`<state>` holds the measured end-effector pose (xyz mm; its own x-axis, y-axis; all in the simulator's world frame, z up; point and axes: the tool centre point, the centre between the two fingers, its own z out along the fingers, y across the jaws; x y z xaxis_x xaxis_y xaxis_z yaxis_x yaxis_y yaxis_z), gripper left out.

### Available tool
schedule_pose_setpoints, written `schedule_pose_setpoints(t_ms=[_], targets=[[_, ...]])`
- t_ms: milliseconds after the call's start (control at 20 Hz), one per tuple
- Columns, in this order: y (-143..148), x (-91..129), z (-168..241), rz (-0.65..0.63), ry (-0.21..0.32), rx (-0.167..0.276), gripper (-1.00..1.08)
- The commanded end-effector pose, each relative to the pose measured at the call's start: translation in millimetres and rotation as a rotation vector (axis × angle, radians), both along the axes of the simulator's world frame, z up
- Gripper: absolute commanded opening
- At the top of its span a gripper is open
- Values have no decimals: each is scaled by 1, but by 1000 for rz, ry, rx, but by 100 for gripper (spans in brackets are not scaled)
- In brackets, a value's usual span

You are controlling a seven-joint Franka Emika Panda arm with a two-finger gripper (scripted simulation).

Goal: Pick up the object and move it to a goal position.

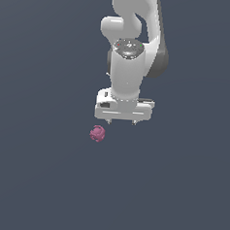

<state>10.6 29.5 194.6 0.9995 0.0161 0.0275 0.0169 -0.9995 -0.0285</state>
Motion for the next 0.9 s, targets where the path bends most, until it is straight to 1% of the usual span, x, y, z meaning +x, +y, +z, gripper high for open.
schedule_pose_setpoints(t_ms=[0, 450, 650, 850], targets=[[0, 0, 0, 0, 0, 0, 100], [-3, 11, 27, -40, -41, 16, 100], [-5, 10, 22, -45, -37, 15, 100], [-17, 7, 8, -85, -29, 13, 100]])
